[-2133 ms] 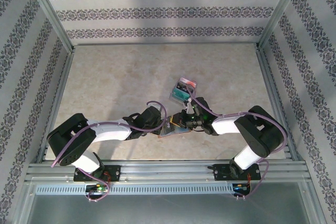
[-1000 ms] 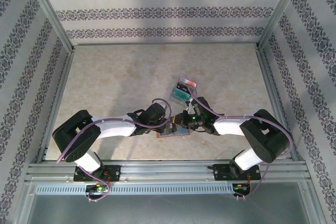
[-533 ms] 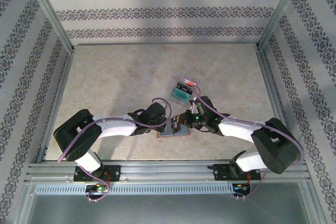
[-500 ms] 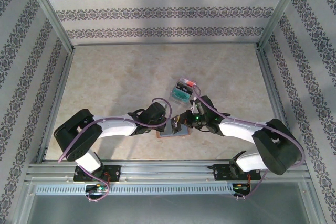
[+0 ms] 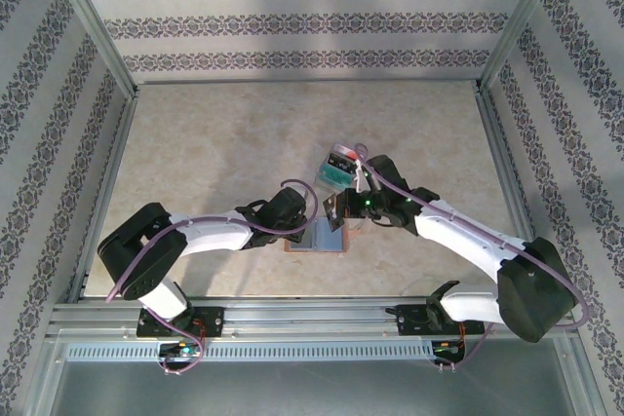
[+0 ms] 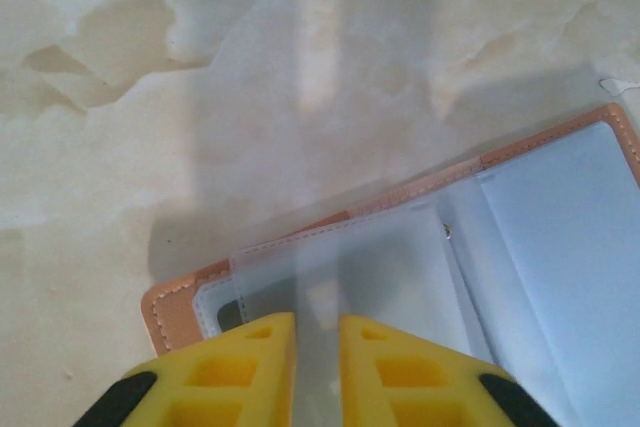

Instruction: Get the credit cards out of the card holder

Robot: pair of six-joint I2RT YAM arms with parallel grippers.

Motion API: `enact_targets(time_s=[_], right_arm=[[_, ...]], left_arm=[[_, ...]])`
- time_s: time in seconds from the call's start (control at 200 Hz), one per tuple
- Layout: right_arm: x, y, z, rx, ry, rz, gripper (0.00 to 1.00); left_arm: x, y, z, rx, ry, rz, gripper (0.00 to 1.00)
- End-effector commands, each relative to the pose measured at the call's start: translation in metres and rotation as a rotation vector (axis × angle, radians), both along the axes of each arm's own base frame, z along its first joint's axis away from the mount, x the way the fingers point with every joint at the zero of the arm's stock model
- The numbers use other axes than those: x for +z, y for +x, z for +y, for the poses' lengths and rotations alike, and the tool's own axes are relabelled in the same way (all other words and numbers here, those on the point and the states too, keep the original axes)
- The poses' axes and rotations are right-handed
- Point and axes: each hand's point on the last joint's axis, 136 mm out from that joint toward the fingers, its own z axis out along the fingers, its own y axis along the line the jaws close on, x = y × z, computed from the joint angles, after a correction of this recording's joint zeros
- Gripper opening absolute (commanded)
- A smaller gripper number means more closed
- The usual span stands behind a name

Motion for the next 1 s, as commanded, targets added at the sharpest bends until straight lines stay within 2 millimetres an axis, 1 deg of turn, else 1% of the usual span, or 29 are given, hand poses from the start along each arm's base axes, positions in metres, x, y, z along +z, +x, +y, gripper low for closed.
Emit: enact_targets(time_s=[0.0,0.135,0.24,0.36,0.525,0.71,0.839,0.999], right_arm=[[0.016,0.012,-0.021,0.063,-0.167,-0.115,0.02],[0.033,0.033,-0.023,0.131,-0.211,-0.19,0.02],[0.043,0.046,-0.02,0.217,-0.247,-0.234,0.02],[0.051,0.062,-0.015,0.312,-0.318,-0.288,0.02],[0.057,0.08,-0.012,0.412,-0.405,-0.362,0.02],[0.055,0.098,-0.015,0.479,-0.501,-0.412,0.02],[0.047,0.111,-0.018,0.495,-0.529,-0.408,0.02],[0.035,0.126,-0.023,0.503,-0.552,-0.392,0.02]], left_arm=[[0.011,0.0,0.015,0.022,0.029,-0.02,0.25],[0.02,-0.002,0.019,0.044,0.007,-0.034,0.4],[0.026,-0.003,0.025,0.07,-0.001,-0.048,0.51],[0.034,-0.002,0.032,0.104,-0.01,-0.072,0.69],[0.044,0.0,0.044,0.151,-0.004,-0.112,1.0],[0.053,0.0,0.059,0.205,0.009,-0.154,0.99],[0.061,0.002,0.066,0.226,0.012,-0.182,0.99],[0.063,0.001,0.072,0.246,0.011,-0.188,0.99]])
